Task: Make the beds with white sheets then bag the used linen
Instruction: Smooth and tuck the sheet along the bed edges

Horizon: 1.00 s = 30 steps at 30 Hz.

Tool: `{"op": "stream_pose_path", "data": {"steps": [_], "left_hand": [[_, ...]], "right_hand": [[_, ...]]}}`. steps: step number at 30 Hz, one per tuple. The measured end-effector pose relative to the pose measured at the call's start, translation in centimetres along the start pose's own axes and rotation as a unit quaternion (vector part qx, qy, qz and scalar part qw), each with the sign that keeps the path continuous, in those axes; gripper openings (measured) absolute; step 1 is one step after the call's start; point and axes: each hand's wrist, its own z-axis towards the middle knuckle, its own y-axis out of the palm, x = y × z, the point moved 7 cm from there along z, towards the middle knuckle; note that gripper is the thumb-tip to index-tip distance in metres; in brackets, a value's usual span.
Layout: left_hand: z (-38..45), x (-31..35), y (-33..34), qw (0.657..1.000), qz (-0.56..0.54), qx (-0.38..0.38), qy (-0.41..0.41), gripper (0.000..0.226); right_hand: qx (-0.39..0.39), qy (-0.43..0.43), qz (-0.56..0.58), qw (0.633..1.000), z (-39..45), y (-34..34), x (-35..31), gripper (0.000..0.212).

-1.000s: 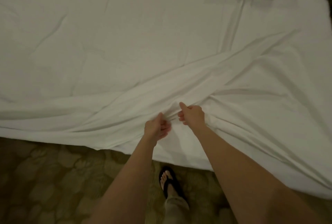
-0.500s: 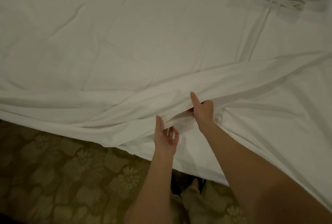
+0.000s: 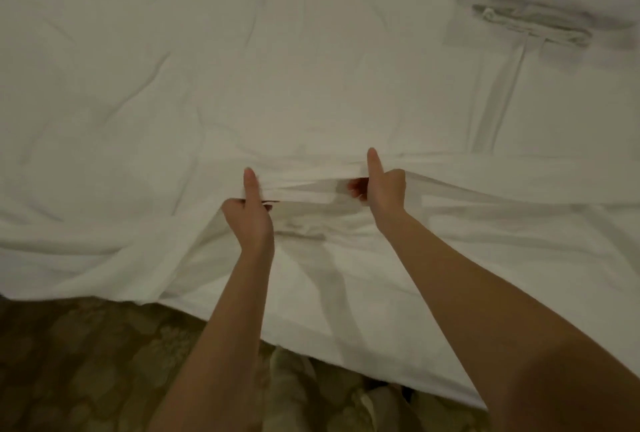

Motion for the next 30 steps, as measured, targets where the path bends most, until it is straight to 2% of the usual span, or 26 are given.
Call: {"op": "stream_pose_path", "data": {"steps": [6, 10, 13, 19, 24, 27, 29, 30], "left_hand": [[7.8, 7.6, 5.1, 0.984, 0.112, -0.086, 0.111, 0.047], [11.0, 12.8, 10.8, 0.952, 0.178, -0.143, 0.202, 0.05], [13.3, 14.1, 15.4, 0.94, 0.187, -0.188, 0.217, 0.057], [18.0, 10.8, 20.7, 0.944, 0.182, -0.223, 0.164, 0.049], [20.8, 10.2, 25.5, 0.952, 0.157, -0.23, 0.128, 0.047], [23.4, 10.2, 28.4, 0.953, 0.181, -0.22, 0.106, 0.042], [25.5, 8.9, 30.0, 0.943, 0.221, -0.243, 0.041, 0.04], [26.1, 8.1, 30.7, 0.926, 0.264, -0.268, 0.007, 0.043]], "right_hand": [[0.048, -0.05, 0.049, 0.996, 3.6, 2.4, -6.9, 0.051], [0.108, -0.056, 0.071, 0.99, 6.1, 2.9, -9.7, 0.049], [0.142, -0.061, 0.067, 0.986, 8.1, 2.7, -10.8, 0.05], [0.196, -0.086, 0.012, 0.977, 14.4, 2.3, -12.8, 0.047], [0.2, -0.107, -0.069, 0.971, 19.5, 2.7, -15.4, 0.048], [0.162, -0.119, -0.11, 0.973, 23.1, 4.0, -17.0, 0.047], [0.11, -0.097, -0.102, 0.984, 25.8, 5.0, -16.7, 0.045], [0.086, -0.078, -0.094, 0.989, 26.8, 5.3, -16.1, 0.045]]}}
